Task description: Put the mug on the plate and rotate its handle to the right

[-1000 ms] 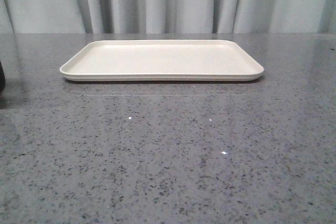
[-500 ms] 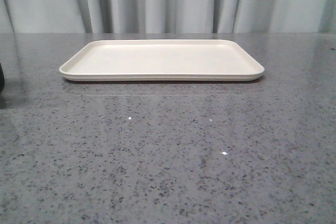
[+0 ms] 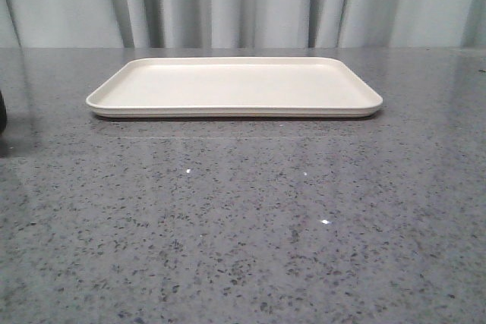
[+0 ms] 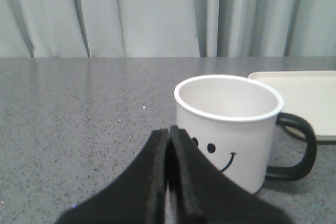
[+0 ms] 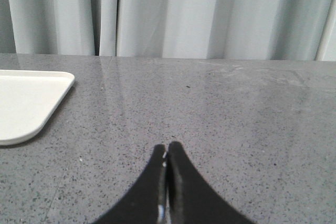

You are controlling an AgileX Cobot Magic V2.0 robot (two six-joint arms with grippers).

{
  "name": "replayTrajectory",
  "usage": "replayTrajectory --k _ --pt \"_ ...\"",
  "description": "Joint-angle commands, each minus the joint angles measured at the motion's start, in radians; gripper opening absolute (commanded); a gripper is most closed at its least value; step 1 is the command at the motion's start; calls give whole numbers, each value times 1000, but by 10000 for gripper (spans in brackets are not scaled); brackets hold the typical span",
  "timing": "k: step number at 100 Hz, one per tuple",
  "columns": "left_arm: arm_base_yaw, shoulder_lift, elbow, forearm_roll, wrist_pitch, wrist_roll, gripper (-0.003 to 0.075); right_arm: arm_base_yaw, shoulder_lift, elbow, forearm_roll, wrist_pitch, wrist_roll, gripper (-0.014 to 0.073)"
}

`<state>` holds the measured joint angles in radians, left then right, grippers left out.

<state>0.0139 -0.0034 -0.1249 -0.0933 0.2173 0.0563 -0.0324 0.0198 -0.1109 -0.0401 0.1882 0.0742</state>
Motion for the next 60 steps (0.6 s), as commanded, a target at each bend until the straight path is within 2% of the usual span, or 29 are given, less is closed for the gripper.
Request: replayTrajectory --k 1,22,29,36,41,46,60 --pt "0 41 -85 -8 -48 -2 -19 -5 64 -79 -9 -42 3 -60" --pt "0 154 -206 -8 -44 -2 -19 -5 207 -189 -9 10 3 -50" --pt "0 203 -244 -8 -36 -2 -18 -5 260 -226 -9 23 3 2" --pt "0 250 -280 -8 -28 -2 -8 -5 311 -262 -9 36 3 106" --pt "0 284 -302 -8 -28 -2 20 -5 345 -284 -8 39 3 188" --pt "0 316 -325 -8 -30 -2 74 -5 381 -303 -8 39 3 232" --pt "0 396 -367 -8 -32 -2 265 -5 457 -351 -8 43 3 247"
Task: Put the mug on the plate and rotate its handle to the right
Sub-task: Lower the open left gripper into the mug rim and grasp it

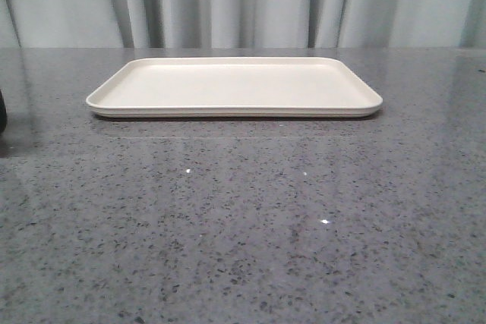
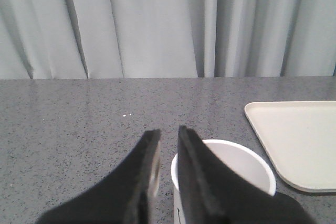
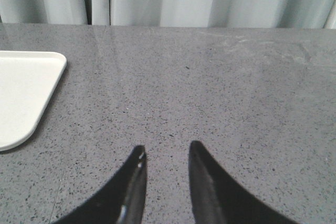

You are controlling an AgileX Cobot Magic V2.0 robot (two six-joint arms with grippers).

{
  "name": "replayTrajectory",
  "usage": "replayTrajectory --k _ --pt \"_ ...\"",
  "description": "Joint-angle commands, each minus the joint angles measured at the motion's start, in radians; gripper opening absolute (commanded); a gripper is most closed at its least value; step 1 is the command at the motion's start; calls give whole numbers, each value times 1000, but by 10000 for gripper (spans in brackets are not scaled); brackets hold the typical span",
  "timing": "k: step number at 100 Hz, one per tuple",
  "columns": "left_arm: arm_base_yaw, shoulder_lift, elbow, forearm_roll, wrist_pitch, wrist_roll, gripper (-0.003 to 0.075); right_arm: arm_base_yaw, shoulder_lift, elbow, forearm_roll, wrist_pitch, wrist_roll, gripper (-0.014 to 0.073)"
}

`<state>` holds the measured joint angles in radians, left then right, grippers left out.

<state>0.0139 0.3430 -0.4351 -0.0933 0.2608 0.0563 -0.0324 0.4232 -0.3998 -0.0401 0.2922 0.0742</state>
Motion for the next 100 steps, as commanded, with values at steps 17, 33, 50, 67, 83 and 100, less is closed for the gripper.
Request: replayTrajectory --k 17,33,50,67,83,100 --pt "0 133 -109 -8 -53 -2 358 -4 103 -95 20 -63 3 259" --pt "0 151 -111 -8 -96 -2 357 -4 104 -92 21 -67 3 256" --pt "0 186 -126 -8 -78 -2 355 -4 104 -92 35 -68 3 256" --pt "0 308 -230 -23 61 -13 349 -4 104 -96 64 -17 3 258" --pt "0 450 -354 -32 217 -56 350 -4 104 -96 64 -7 3 258" --pt "0 573 -457 -37 334 -62 375 5 104 -96 64 -8 3 258"
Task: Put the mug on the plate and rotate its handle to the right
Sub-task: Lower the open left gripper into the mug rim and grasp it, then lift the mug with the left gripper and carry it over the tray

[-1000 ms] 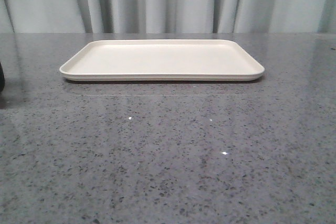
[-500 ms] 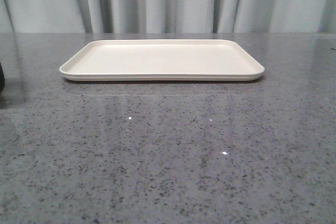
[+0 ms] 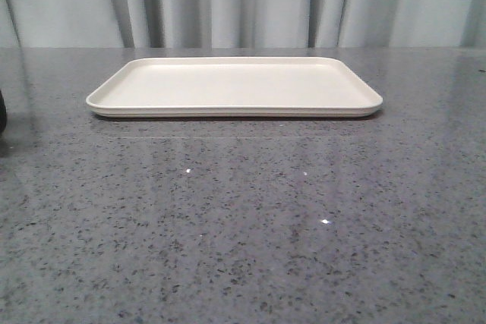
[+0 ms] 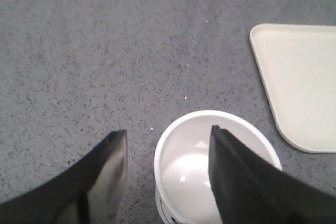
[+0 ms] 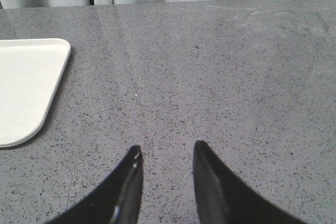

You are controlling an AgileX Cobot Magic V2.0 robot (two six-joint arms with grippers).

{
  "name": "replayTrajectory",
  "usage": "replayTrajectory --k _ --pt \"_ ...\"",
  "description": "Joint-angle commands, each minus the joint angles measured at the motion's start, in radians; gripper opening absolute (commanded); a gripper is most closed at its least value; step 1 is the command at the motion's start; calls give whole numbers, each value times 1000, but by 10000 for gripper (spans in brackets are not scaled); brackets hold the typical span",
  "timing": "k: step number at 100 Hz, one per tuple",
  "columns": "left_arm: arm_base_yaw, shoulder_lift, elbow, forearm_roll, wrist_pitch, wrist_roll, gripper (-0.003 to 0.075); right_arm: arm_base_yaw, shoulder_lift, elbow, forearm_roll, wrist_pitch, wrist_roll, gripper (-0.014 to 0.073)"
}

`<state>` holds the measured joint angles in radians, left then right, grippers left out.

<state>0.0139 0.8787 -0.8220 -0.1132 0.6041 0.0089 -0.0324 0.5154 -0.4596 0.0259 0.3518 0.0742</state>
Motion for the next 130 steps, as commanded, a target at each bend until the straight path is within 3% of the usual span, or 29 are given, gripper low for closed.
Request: replayTrajectory --k 1,22,64,88,107,130 --pt "0 46 -72 -20 -2 -15 376 7 12 -36 -2 -68 3 258" --pt "0 158 -140 -22 125 -17 379 37 12 -36 -2 -68 3 258" --pt "0 254 -142 -22 180 -33 360 37 12 -36 -2 -68 3 258" --pt "0 277 -142 -29 191 -35 211 37 12 -45 -2 -73 3 258" --pt "0 277 -142 -29 191 -35 -20 37 12 -66 -2 -73 3 258" --pt "0 277 -142 -46 191 -35 -19 37 12 -66 -2 -37 3 258"
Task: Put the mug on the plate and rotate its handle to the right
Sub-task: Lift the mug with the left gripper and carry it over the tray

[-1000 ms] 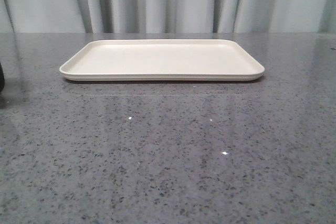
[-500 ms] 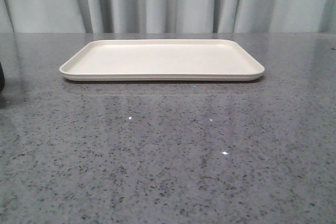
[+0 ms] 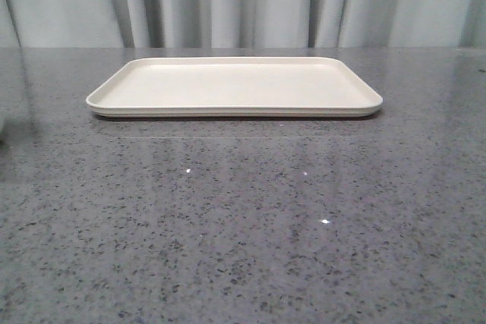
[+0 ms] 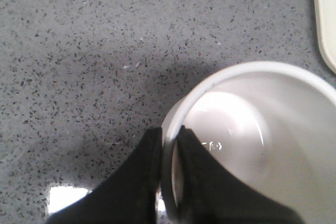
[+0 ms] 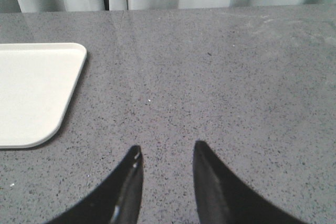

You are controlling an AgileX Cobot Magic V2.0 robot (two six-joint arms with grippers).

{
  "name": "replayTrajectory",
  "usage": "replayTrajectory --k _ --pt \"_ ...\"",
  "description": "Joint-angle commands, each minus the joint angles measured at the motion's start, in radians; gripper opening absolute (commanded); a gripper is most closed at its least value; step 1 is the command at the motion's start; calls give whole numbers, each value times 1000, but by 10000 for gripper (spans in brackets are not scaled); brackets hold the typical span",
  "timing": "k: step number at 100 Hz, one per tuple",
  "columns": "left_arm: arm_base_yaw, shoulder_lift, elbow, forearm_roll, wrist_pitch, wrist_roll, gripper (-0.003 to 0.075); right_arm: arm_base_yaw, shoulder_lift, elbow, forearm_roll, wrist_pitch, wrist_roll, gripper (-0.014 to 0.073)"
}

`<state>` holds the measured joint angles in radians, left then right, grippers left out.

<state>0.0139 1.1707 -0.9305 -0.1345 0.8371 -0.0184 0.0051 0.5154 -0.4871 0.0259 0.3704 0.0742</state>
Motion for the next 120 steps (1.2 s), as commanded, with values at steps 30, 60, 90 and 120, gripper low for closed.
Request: replayTrajectory --k 30,60,90,120 --pt "0 -15 -132 -101 -42 -8 -19 -1 12 -38 -2 -39 3 258" --pt "-128 75 -296 -122 -40 -4 -19 -1 12 -38 -1 -32 3 258" --pt "-299 294 -524 -124 -44 -6 -19 -1 12 -38 8 -30 3 258" --pt "-400 498 -711 -123 -48 -6 -19 -1 12 -38 8 -30 3 258"
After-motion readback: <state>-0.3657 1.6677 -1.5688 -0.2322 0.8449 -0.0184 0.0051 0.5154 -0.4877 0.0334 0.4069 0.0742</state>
